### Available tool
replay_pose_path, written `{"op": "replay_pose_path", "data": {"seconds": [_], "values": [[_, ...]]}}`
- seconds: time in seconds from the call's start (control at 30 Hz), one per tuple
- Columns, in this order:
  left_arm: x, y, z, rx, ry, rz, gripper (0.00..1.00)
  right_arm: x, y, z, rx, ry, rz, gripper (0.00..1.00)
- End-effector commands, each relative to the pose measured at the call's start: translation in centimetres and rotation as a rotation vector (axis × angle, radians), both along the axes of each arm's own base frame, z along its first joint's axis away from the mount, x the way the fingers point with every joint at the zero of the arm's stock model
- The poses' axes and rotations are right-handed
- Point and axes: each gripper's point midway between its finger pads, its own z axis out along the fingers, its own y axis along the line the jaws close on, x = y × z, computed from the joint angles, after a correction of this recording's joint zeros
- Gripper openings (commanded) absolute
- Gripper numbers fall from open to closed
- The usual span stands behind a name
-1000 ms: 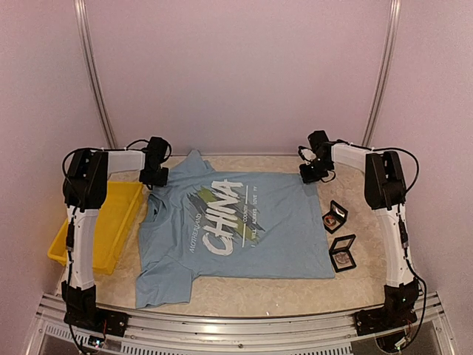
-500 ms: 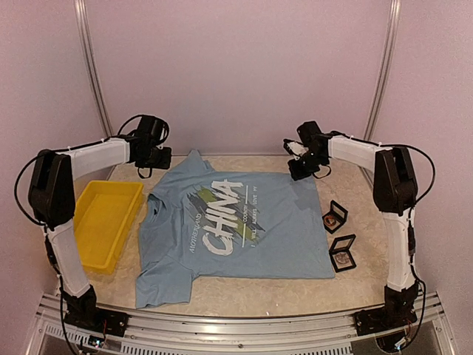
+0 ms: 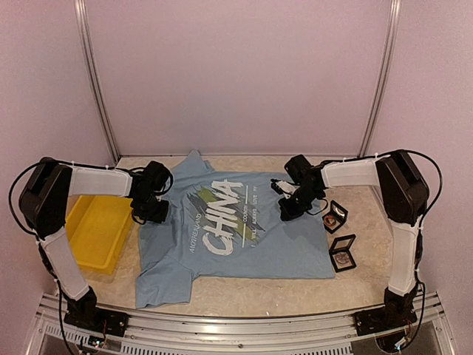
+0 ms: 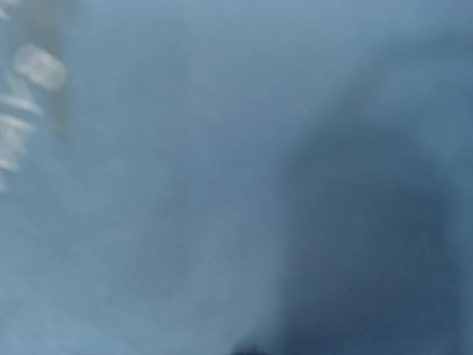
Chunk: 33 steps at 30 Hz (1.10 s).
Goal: Pin the brooch onto the clothing
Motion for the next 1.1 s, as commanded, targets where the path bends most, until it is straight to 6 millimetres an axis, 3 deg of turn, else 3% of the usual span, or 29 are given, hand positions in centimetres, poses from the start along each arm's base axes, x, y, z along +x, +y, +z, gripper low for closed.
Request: {"op": "replay_pose_path", "data": {"seconds": [0.0,0.17,0.27,0.5,0.6,0.7,0.8,0.93,1.07], "values": [[-1.9,2.4,-1.7,0.091,0.054,0.053,0.28,0.1,-2.8,-2.3,-0.083,0.027,-0.095,0.00],[-3.9,4.8,-4.6,0.176,0.130,0.068,0.28,0.2,-5.4,-2.6,-0.101,0.029,-0.149,0.00],[-4.4,6.0,-5.1,0.209,0.145,0.094,0.27,0.4,-6.3,-2.4,-0.118,0.017,-0.149,0.00],[-3.4,5.8,-3.5,0.232,0.104,0.074,0.28,0.8,-5.9,-1.4,-0.112,0.002,-0.102,0.00],[-1.9,3.6,-0.6,0.212,0.020,0.008,0.31,1.6,-4.8,0.6,-0.101,-0.036,-0.081,0.00],[-1.4,0.8,2.8,0.143,-0.055,-0.055,0.35,1.8,-2.7,2.8,-0.082,-0.102,-0.038,0.00],[-2.3,-0.5,3.5,0.047,-0.035,-0.052,0.35,0.4,0.9,4.9,-0.028,-0.152,0.057,0.00],[-5.0,-2.8,4.1,-0.133,-0.032,-0.028,0.35,-4.5,6.9,6.3,0.066,-0.179,0.243,0.00],[-9.2,-6.2,4.9,-0.231,-0.053,-0.056,0.34,-10.1,10.9,5.2,0.106,-0.112,0.372,0.00]]}}
